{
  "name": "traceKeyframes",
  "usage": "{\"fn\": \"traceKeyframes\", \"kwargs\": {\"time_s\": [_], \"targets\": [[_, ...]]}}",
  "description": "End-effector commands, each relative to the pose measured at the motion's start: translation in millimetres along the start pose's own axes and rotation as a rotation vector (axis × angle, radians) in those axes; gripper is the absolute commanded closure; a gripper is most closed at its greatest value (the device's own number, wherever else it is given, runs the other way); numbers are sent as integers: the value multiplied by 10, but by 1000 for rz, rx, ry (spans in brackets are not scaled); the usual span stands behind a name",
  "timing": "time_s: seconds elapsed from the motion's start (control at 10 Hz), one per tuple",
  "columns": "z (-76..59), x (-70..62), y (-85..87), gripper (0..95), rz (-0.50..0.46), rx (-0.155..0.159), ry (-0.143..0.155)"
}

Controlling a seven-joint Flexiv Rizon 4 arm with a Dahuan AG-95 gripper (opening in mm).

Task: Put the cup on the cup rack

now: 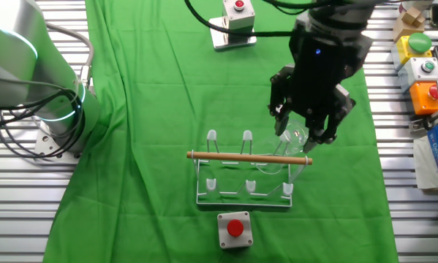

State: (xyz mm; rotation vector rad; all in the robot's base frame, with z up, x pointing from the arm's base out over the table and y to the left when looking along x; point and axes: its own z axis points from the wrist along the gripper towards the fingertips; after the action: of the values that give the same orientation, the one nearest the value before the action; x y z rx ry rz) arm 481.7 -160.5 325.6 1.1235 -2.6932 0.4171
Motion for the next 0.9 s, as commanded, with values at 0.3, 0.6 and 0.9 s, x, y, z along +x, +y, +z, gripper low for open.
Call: {"fn": "traceKeyframes", "kwargs": {"time_s": [0.3, 0.6, 0.9], "targets": [[-209, 58, -16, 950, 207, -247, -328], [-250, 65, -12, 950, 206, -266, -401], [-257, 67, -11, 950, 191, -260, -411]]}}
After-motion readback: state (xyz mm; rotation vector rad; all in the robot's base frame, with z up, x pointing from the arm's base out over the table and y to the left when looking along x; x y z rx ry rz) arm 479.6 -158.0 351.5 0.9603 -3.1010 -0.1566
